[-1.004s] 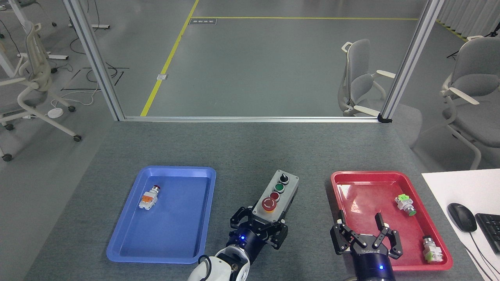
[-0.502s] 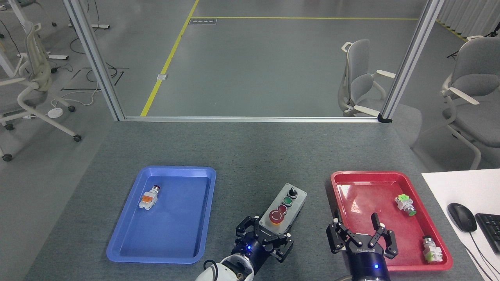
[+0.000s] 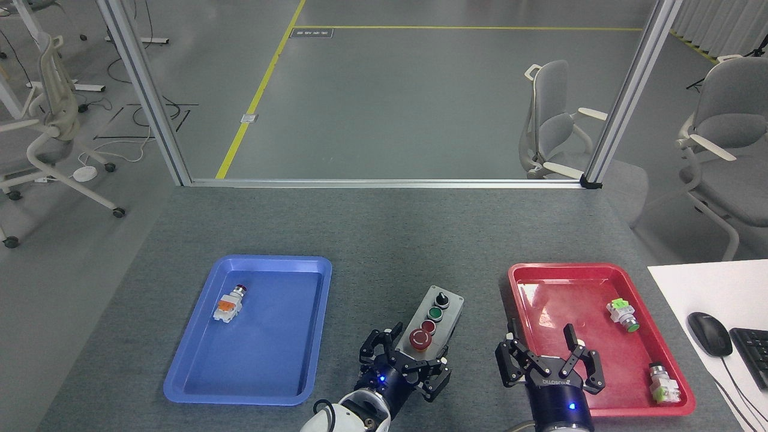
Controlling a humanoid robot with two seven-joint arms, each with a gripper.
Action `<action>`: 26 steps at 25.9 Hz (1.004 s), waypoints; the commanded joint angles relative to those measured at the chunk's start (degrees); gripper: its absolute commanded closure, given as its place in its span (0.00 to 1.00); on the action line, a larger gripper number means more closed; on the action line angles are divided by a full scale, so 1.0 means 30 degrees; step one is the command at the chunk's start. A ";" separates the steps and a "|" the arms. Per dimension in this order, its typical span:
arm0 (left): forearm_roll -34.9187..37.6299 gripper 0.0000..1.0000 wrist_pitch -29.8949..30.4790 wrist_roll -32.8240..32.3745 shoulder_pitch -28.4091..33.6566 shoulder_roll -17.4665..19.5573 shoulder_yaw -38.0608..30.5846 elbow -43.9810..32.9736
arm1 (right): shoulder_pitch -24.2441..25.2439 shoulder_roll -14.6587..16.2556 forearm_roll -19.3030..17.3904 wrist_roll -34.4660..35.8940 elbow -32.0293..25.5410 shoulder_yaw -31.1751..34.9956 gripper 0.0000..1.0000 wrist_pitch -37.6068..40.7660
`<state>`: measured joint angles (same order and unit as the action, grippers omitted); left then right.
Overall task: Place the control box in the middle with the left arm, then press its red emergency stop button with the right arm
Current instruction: 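Open the left gripper and pull it back from the box, then retract the left arm and move the right gripper toward the box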
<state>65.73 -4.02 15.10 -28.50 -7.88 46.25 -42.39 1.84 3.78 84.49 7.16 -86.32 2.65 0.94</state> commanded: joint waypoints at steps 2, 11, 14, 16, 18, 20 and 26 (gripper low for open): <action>0.0062 0.02 -0.0006 0.0151 0.0241 0.0079 -0.0153 -0.0341 | 0.0031 0.0001 0.0021 -0.0015 0.0033 -0.0181 0.03 -0.0021; -0.0172 0.01 0.0491 0.0063 0.3258 0.4268 -0.1442 -0.6024 | 0.0002 -0.0058 0.0079 -0.0015 0.0062 -0.0474 0.07 0.0009; -0.0172 0.01 0.1253 0.0063 0.4782 0.5762 -0.2702 -0.8163 | 0.0002 -0.0058 0.0079 -0.0015 0.0062 -0.0532 0.21 0.0067; -0.0172 0.01 0.1810 0.0034 0.5778 0.6583 -0.3961 -0.9511 | 0.0031 -0.0058 0.0079 -0.0102 0.0062 -0.0532 0.26 0.0067; -0.0172 0.01 0.2454 0.0034 0.6657 0.7023 -0.5601 -1.0624 | 0.0031 -0.0058 0.0108 -0.0366 0.0062 -0.0679 0.31 0.0097; -0.0172 0.01 0.3245 0.0034 0.7331 0.7257 -0.7769 -1.1562 | 0.0060 -0.0028 0.0108 -0.0630 0.0062 -0.0767 0.39 0.0155; -0.0201 0.01 0.5296 -0.0054 0.7419 0.7345 -1.4801 -1.1767 | 0.0031 0.0030 0.1105 -0.0981 0.0062 -0.1265 0.83 0.0506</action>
<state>65.21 9.38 15.17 -6.26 13.99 11.51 -77.30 2.00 3.78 86.23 4.56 -86.13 -0.56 1.68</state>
